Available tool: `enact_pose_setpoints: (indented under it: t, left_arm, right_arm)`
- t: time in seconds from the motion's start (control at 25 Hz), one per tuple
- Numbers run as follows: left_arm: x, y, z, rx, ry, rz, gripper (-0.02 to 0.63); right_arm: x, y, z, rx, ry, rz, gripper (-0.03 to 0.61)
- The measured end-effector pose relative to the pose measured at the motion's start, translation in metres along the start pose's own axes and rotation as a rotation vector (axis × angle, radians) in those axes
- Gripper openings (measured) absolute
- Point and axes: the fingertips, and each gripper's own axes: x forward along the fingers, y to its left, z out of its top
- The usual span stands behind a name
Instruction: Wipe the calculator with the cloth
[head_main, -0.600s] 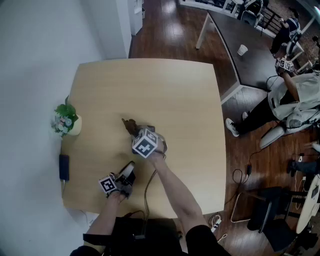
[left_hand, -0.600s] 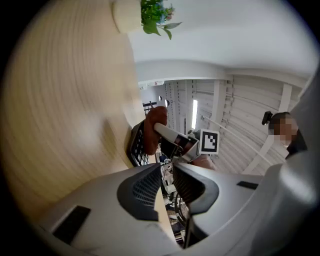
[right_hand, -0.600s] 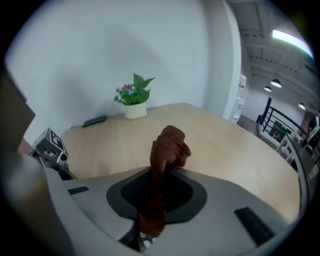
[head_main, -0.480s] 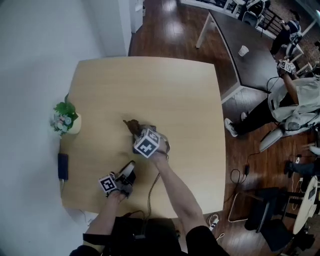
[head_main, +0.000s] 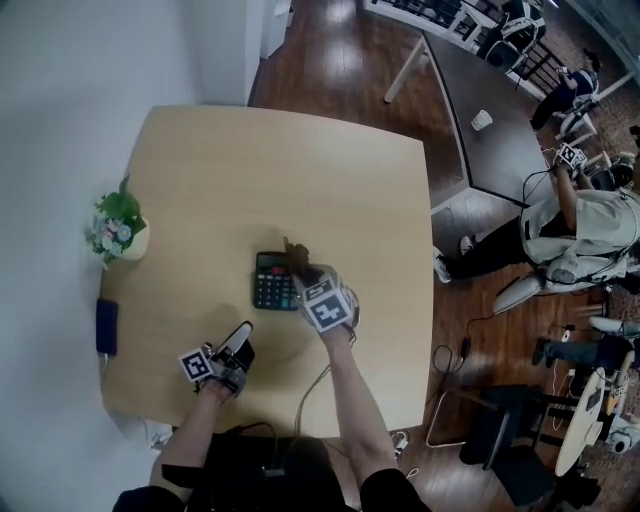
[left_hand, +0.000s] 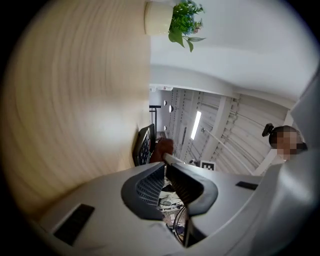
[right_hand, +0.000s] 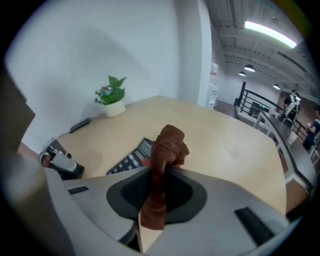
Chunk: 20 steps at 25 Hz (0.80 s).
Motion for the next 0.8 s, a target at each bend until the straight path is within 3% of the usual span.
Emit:
enact_pose_setpoints:
  t: [0.16, 0.28, 0.64, 0.8]
  left_arm:
    - [0.002, 0.000, -0.001, -0.017, -0.011, -0.005, 0.058]
    - [0.002, 0.000, -0.005, -0.013, -0.009, 0.000, 0.058]
    - [0.002, 0.001, -0.002, -0.016, -0.006, 0.007, 0.058]
    - [0.000, 0.000, 0.001, -0.006, -0.030, -0.001, 0.057]
  right_arm:
    - [0.042, 0.058, 0.050, -0.188, -0.014, 0.114, 0.064]
    - [0.060, 0.064, 0.043, -0.242, 0.057, 0.124, 0.064]
    - [-0.001, -0.044, -0.041, -0.067, 0.182, -0.077, 0.064]
    - [-0.013, -0.033, -0.015, -0.191, 0.154, -0.096, 0.064]
